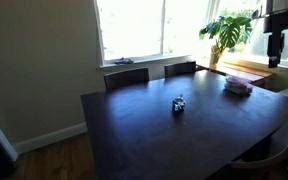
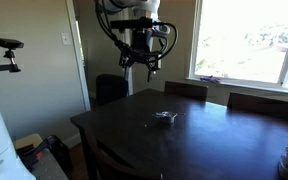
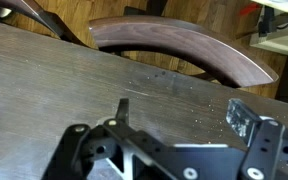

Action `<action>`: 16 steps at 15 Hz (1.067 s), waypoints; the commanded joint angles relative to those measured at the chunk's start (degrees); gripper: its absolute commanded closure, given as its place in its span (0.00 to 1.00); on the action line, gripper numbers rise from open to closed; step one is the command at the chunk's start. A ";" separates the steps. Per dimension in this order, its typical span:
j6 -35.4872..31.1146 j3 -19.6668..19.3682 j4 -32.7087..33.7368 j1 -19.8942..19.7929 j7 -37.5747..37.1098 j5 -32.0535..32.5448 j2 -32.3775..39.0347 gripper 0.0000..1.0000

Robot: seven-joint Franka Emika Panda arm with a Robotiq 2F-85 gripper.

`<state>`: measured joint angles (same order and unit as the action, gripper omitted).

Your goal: Unstack the measuring cups

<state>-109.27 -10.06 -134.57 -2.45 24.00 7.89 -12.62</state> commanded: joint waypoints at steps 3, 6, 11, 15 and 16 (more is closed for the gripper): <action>0.04 0.72 0.05 -0.74 0.12 -0.16 0.05 0.00; 0.04 0.72 0.05 -0.74 0.12 -0.16 0.05 0.00; 0.04 0.72 0.05 -0.74 0.12 -0.16 0.05 0.00; -1.60 1.52 3.52 -0.17 -1.29 -2.05 2.73 0.00; -2.48 1.82 4.80 -0.02 -1.34 -2.77 3.82 0.00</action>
<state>-109.91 -9.23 -133.03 -2.44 23.75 6.91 -11.57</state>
